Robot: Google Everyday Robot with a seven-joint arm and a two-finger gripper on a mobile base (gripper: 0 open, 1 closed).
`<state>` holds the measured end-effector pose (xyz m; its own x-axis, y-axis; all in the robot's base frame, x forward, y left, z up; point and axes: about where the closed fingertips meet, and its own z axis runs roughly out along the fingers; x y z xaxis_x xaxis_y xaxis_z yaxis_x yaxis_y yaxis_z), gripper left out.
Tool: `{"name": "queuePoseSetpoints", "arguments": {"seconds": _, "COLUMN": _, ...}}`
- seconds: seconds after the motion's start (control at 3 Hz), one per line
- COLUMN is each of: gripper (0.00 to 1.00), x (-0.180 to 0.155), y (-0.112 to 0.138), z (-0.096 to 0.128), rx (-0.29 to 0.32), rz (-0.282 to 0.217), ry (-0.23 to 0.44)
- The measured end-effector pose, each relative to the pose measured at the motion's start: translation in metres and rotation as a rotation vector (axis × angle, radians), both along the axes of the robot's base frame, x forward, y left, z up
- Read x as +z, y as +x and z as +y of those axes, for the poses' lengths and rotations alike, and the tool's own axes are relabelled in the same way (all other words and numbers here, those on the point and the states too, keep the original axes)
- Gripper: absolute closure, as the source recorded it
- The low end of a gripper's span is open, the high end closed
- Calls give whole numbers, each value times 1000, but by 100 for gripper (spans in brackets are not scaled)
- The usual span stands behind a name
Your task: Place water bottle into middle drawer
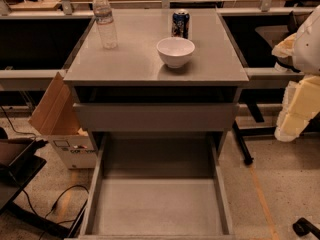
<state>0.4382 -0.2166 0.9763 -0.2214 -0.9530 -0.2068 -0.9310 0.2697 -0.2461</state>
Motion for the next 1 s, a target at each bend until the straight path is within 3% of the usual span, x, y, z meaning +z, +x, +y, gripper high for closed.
{"name": "queuePoseSetpoints", "arguments": {"seconds": 0.33, "gripper": 0, "x": 0, "y": 0, "z": 0, "rx": 0, "rz": 0, "ry": 0}}
{"name": "queuePoseSetpoints", "arguments": {"seconds": 0.67, "gripper": 0, "x": 4, "y": 9, "z": 8, "rx": 18, "rz": -31, "ry": 31}}
{"name": "queuePoseSetpoints", "arguments": {"seconds": 1.0, "gripper": 0, "x": 8, "y": 43, "z": 39, "rx": 73, "rz": -123, "ry": 142}}
